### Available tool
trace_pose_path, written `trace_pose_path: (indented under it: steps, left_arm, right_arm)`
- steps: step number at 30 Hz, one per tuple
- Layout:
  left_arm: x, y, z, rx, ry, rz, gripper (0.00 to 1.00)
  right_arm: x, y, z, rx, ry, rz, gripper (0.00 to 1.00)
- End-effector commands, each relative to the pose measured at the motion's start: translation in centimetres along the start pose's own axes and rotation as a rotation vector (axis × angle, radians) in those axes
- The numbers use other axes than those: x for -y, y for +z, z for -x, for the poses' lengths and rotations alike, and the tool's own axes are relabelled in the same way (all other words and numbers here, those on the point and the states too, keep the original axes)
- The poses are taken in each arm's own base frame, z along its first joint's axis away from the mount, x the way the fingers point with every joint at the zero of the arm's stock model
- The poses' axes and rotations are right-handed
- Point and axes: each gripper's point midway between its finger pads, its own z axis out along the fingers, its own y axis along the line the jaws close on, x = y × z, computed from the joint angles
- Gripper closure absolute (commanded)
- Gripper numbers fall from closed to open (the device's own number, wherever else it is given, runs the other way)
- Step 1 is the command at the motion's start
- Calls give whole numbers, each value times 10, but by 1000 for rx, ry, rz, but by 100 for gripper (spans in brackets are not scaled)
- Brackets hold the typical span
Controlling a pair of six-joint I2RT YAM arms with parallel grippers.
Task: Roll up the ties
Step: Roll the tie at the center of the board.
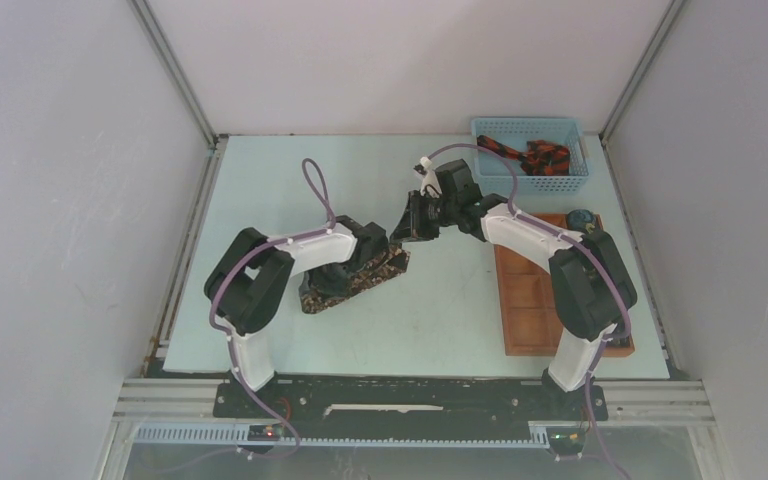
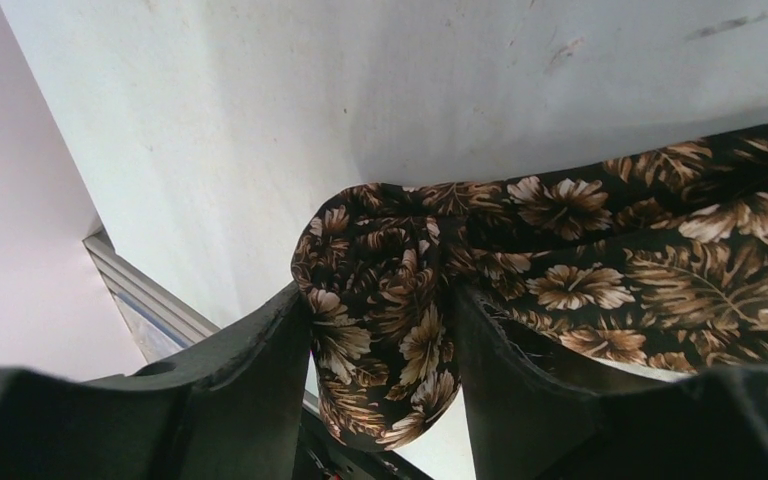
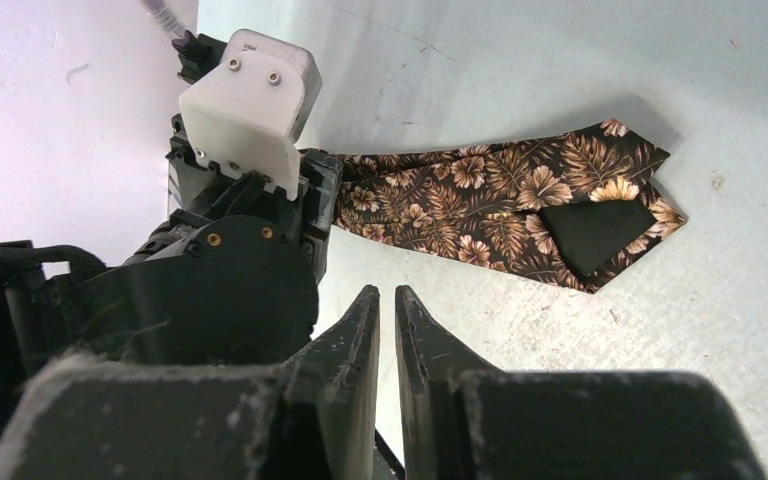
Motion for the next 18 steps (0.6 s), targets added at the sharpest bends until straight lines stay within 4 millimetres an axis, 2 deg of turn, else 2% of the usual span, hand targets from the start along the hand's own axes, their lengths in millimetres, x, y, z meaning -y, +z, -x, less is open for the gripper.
trace_pose_path:
  steps: [1,13,18]
  left_arm:
    - [2,-20,9,40,-57,-78,40]
    - [5,-25,9,46,-80,-123,39]
    - [12,-32,12,55,-118,-200,39]
  right_arm:
    - [-17,-12,13,56,-34,27,86]
    - [-24,-10,10,55,-42,38,85]
    - [-25,-9,8,50,-44,36,85]
